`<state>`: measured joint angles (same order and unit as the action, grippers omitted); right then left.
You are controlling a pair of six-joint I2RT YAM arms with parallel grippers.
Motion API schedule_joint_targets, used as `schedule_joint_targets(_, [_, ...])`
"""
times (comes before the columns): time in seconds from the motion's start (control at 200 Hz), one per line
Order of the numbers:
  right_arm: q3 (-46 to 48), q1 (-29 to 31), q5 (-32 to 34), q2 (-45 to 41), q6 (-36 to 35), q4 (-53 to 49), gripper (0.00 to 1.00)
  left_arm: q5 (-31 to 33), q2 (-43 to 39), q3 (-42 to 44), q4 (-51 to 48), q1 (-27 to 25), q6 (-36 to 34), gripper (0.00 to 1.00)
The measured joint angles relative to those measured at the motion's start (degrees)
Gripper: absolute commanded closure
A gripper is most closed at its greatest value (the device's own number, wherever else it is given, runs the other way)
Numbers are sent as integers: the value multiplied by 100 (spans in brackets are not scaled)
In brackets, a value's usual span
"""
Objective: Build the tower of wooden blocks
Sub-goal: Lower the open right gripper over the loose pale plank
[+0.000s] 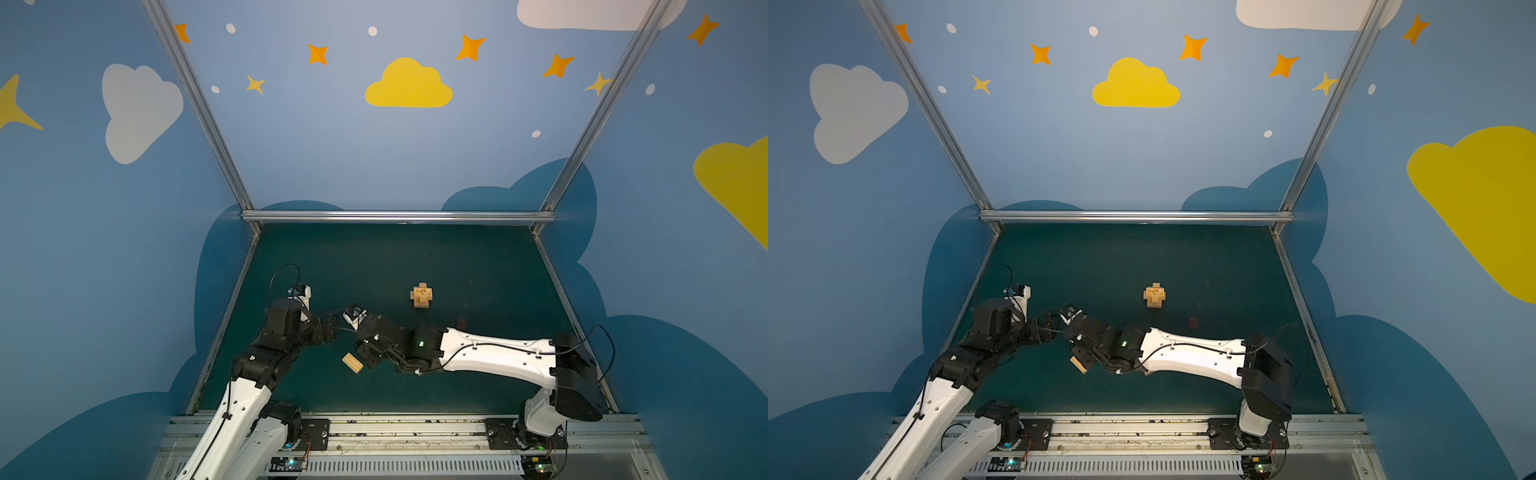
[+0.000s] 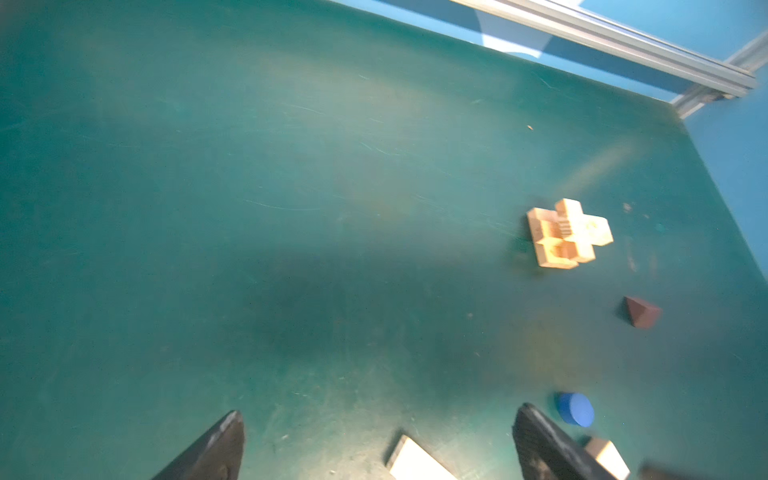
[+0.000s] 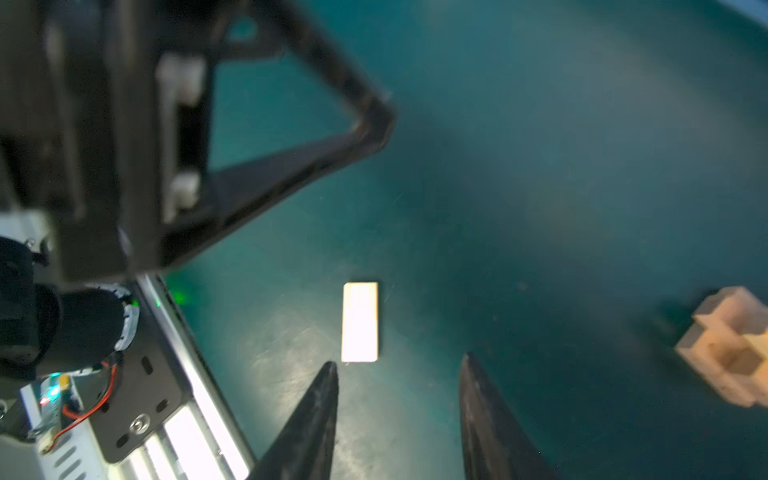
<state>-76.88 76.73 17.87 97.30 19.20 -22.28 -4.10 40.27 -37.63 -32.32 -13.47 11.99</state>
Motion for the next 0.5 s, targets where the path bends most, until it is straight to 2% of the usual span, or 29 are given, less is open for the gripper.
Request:
schedule_joint_targets(0.245, [-393, 63, 142, 321, 437, -575, 48, 538, -28, 0, -24, 61, 70, 0])
schedule_joint_targets(0.501, [-699, 57, -85, 824, 634, -914, 47, 870, 48, 0, -59, 188, 136, 0])
